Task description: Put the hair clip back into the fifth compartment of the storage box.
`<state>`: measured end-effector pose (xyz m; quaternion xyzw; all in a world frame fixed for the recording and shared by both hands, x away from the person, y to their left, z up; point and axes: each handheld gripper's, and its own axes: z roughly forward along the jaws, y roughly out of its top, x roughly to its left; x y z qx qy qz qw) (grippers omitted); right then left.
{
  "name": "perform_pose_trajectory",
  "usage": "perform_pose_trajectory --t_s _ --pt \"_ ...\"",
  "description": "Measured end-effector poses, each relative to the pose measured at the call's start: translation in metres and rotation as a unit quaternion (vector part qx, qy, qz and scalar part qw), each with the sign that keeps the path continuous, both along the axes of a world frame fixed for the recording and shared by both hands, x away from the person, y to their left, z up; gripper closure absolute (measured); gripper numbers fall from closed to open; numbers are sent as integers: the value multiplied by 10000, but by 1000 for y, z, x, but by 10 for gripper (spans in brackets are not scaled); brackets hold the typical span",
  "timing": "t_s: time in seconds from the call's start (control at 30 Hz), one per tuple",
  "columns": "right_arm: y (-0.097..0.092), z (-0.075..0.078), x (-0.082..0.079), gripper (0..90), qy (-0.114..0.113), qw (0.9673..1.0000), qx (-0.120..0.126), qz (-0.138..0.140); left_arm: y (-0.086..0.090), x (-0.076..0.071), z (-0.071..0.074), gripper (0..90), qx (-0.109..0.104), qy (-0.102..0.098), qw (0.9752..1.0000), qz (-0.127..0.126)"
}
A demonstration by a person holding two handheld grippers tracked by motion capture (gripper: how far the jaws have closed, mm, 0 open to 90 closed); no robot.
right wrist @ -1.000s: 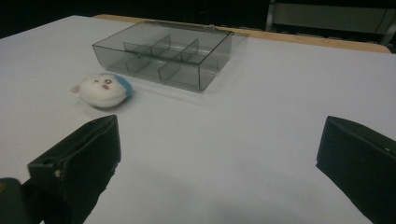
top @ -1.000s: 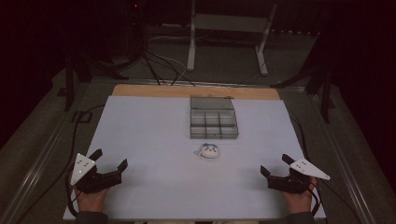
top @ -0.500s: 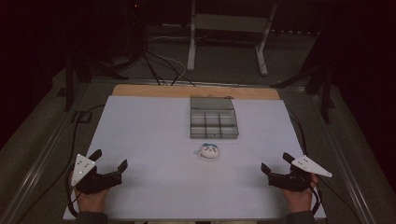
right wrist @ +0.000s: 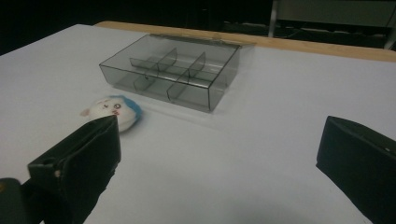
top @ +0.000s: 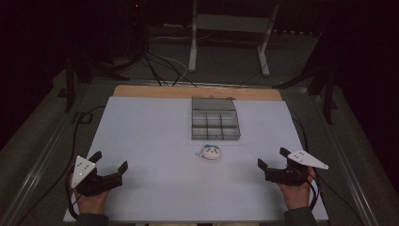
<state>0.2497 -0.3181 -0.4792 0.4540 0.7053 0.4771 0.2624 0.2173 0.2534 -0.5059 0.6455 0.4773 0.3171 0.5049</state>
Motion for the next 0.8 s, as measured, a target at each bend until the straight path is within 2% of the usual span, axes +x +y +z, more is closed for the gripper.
perform_pose_trajectory --t_s 0.17,0.43,0.8 --pt "8 4 7 0 9 10000 5 73 -2 0 -1 12 107 9 9999 -21" --pt "17 11 19 0 20 9999 87 91 -1 0 -2 12 40 -14 10000 1" --pt "37 16 36 0 68 9997 -22 254 -3 1 -3 11 96 -8 10000 26"
